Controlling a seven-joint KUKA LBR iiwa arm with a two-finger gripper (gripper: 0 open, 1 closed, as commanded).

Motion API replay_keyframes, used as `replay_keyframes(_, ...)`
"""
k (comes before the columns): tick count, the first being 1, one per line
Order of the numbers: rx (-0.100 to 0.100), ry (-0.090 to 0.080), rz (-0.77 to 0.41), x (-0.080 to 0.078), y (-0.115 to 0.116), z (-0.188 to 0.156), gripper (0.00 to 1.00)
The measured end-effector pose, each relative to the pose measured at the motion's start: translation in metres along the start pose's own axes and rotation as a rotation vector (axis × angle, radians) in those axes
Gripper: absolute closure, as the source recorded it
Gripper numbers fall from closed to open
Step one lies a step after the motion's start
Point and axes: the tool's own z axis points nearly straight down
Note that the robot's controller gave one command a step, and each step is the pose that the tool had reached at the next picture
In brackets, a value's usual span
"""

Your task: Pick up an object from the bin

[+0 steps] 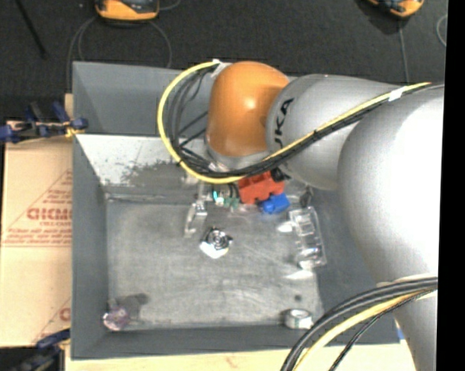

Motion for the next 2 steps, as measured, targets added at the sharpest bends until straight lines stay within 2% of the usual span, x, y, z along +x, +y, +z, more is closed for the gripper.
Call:
replay_keyframes(1,0.000,-0.012,-0.146,0.007,-0.045,0.044,0.00)
replay_keyframes(2,0.000,-0.016,-0.051,0.031,-0.221,0.051,0.00)
